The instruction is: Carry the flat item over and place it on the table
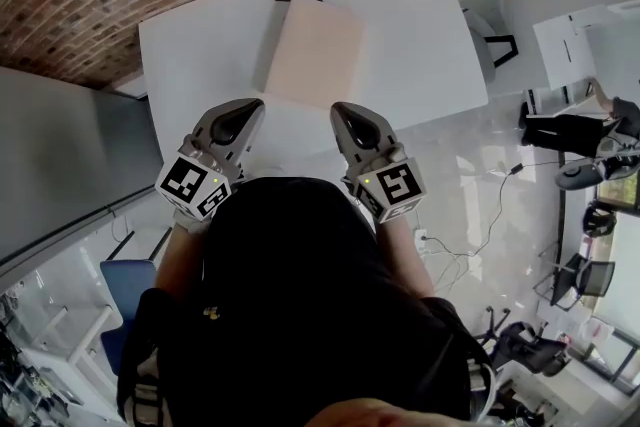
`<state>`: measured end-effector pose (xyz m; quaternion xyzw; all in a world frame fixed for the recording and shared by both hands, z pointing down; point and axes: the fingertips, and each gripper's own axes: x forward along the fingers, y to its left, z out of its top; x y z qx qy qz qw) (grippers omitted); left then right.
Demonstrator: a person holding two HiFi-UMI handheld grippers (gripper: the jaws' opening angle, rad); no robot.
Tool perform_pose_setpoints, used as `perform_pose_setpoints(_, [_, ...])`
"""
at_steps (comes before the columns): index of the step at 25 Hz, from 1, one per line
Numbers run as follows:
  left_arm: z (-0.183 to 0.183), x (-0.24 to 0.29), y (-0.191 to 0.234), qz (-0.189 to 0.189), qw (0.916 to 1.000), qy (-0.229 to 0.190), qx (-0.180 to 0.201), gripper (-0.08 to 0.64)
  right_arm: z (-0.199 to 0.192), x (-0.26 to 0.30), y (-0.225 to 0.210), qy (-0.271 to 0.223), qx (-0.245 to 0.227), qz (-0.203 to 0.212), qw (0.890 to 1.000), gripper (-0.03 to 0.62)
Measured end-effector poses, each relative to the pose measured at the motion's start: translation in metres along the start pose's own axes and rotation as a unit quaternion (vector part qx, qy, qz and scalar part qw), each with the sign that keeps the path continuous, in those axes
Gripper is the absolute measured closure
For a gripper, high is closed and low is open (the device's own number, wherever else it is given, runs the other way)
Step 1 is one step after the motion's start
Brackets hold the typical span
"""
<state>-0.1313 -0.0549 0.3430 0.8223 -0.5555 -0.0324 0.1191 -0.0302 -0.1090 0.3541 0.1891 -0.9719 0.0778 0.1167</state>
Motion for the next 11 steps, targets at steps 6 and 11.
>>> perform_pose_setpoints(6, [0.002, 0.004, -0.009, -0.009, 0.9999, 0.006, 0.006, 0.557, 0.002, -0.006, -0.004, -0.004, -0.008, -0.008, 1.000, 0.578])
perform_pose_setpoints(11, [0.004, 0.004, -0.017, -0.013, 0.9999, 0.004, 0.007, 0.557, 0.007, -0.011, 0.000, -0.013, -0.008, -0.012, 1.000, 0.578])
